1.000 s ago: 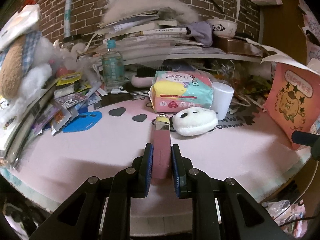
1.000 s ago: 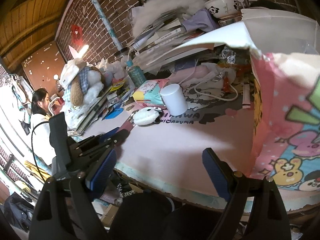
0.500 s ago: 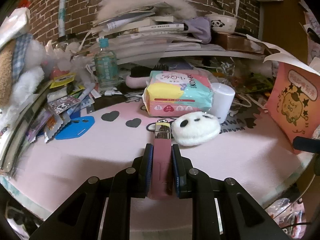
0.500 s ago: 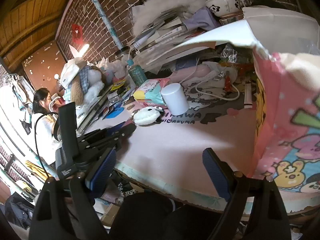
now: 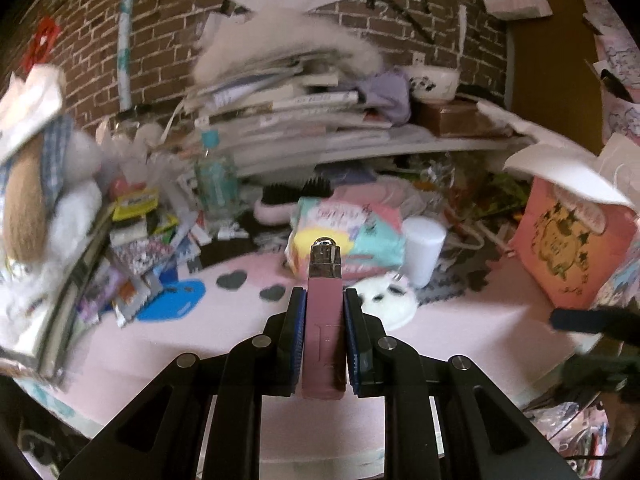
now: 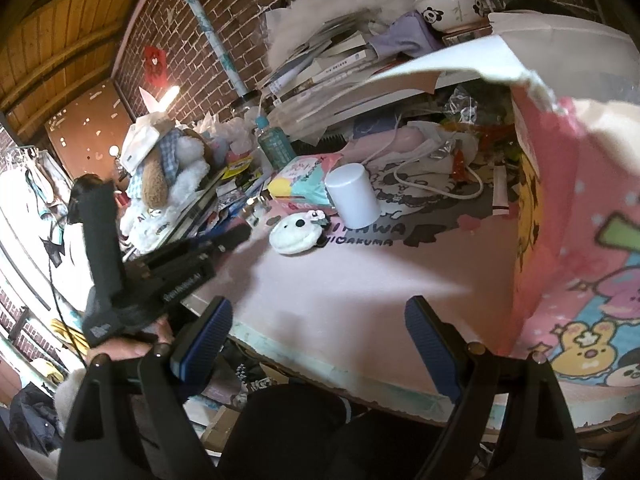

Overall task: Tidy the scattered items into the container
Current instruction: 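Lift the pink tube off the table with the left gripper, then carry the pink tube toward the paper bag on the counter, then lower the pink tube into the bag and open the left gripper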

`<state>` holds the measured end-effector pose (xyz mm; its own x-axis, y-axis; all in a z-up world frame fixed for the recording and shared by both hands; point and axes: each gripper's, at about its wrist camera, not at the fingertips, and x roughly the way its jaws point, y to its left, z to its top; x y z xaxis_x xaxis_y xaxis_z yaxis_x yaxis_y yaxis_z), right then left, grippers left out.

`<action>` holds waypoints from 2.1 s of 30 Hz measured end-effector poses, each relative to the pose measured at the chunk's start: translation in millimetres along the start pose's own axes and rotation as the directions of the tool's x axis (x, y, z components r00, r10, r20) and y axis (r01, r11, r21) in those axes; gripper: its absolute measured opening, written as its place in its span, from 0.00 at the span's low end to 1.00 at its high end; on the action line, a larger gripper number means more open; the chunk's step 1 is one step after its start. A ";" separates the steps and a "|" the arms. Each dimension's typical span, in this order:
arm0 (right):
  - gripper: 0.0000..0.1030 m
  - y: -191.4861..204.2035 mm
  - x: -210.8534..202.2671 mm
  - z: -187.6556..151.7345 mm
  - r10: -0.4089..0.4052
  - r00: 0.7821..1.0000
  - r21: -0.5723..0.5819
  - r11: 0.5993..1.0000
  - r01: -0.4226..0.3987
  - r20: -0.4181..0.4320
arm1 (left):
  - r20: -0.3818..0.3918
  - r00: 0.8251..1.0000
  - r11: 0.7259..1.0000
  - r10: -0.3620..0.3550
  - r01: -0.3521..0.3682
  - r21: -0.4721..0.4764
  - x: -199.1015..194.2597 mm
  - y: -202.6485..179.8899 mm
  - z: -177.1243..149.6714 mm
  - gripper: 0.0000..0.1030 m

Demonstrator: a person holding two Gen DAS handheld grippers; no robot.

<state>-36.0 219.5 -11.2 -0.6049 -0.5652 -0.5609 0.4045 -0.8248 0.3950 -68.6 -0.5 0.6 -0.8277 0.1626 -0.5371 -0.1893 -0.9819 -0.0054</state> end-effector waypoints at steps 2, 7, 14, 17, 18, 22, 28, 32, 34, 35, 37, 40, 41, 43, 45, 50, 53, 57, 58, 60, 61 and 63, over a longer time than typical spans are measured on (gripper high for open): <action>0.84 0.3 0.3 -0.8 0.001 1.000 0.000 1.000 -0.001 -0.002 | 0.017 1.000 1.000 -0.011 0.011 0.011 -6.5 -4.8 8.9 0.12; 0.84 0.9 -4.4 -1.6 0.004 1.000 -0.005 1.000 -0.004 0.002 | 0.065 0.994 0.995 -0.084 0.080 0.059 -24.5 -24.1 36.1 0.12; 0.84 -3.3 -11.8 -4.5 0.004 1.000 0.001 1.000 -0.004 0.004 | 0.122 0.973 0.971 -0.195 0.173 0.167 -47.9 -62.2 80.4 0.12; 0.84 -3.4 -12.1 -7.4 0.009 1.000 0.001 1.000 -0.009 -0.004 | 0.119 0.958 0.949 -0.261 0.232 0.213 -52.5 -81.9 98.3 0.12; 0.84 -3.7 -11.5 -7.7 0.011 1.000 0.000 1.000 -0.011 -0.006 | 0.114 0.955 0.943 -0.275 0.244 0.227 -52.8 -87.9 102.1 0.12; 0.84 -3.0 -11.9 -10.0 0.020 1.000 -0.004 1.000 -0.020 -0.012 | 0.069 0.933 0.902 -0.353 0.319 0.291 -48.8 -119.6 117.9 0.12; 0.84 -3.6 -9.3 -14.4 0.028 0.999 -0.006 1.000 -0.028 -0.020 | -0.025 0.900 0.838 -0.434 0.414 0.356 -37.1 -168.4 129.9 0.12; 0.84 -4.3 -9.4 -16.1 0.030 0.999 -0.004 1.000 -0.030 -0.021 | -0.082 0.887 0.816 -0.454 0.451 0.363 -25.2 -189.7 134.1 0.12; 0.84 -5.6 -11.6 -16.8 0.030 0.999 -0.001 1.000 -0.030 -0.016 | -0.106 0.884 0.811 -0.456 0.462 0.360 -18.4 -198.8 134.6 0.12; 0.84 -6.7 -12.9 -17.0 0.028 1.000 0.002 1.000 -0.028 -0.012 | -0.116 0.883 0.809 -0.455 0.465 0.360 -15.6 -202.5 134.2 0.12; 0.84 -9.1 -14.7 -16.4 0.025 1.000 0.007 1.000 -0.025 -0.008 | -0.139 0.884 0.809 -0.447 0.465 0.359 -8.2 -210.5 132.4 0.12; 0.84 -13.8 -18.1 -15.6 0.017 1.000 0.016 1.000 -0.017 -0.002 | -0.168 0.891 0.817 -0.422 0.455 0.354 2.9 -219.2 126.9 0.12; 0.84 -15.2 -18.9 -15.1 0.016 1.000 0.020 1.000 -0.016 -0.001 | -0.175 0.892 0.819 -0.416 0.451 0.353 5.6 -221.1 125.2 0.12; 0.84 -16.8 -20.2 -14.0 0.016 1.000 0.025 1.000 -0.016 0.001 | -0.193 0.891 0.820 -0.411 0.454 0.348 11.3 -223.3 122.1 0.12; 0.84 -17.6 -22.3 -14.0 0.015 1.000 0.025 1.000 -0.015 0.004 | -0.202 0.893 0.824 -0.402 0.449 0.345 15.2 -224.6 120.6 0.12; 0.84 -19.8 -23.9 -13.8 0.015 1.000 0.028 0.999 -0.015 0.004 | -0.227 0.896 0.833 -0.383 0.441 0.334 23.6 -226.7 117.9 0.12; 0.84 -20.6 -24.3 -13.1 0.016 1.000 0.029 0.999 -0.016 0.004 | -0.233 0.898 0.841 -0.374 0.434 0.324 26.4 -226.1 117.3 0.13; 0.84 -20.6 -24.4 -13.2 0.015 1.000 0.029 0.999 -0.015 0.005 | -0.230 0.908 0.855 -0.350 0.410 0.317 29.7 -225.1 115.4 0.14; 0.84 -20.6 -24.5 -13.1 0.015 1.000 0.028 0.999 -0.015 0.006 | -0.228 0.908 0.854 -0.352 0.411 0.318 29.2 -225.1 114.8 0.14; 0.84 -21.2 -24.6 -13.1 0.016 1.000 0.029 0.999 -0.016 0.006 | -0.228 0.907 0.853 -0.354 0.413 0.319 28.3 -224.8 114.3 0.14; 0.84 -21.4 -24.6 -13.0 0.016 1.000 0.030 0.999 -0.016 0.007 | -0.227 0.908 0.853 -0.351 0.410 0.323 28.5 -224.8 114.0 0.14; 0.84 -21.8 -24.2 -12.6 0.015 1.000 0.032 0.999 -0.015 0.006 | -0.226 0.908 0.851 -0.352 0.411 0.327 28.2 -224.7 113.5 0.19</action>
<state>-21.5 251.0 -15.4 -0.6029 -0.5774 -0.5506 0.3918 -0.8154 0.4262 -109.4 235.7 82.4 -0.5660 0.4711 -0.6765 -0.6737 -0.7373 0.0503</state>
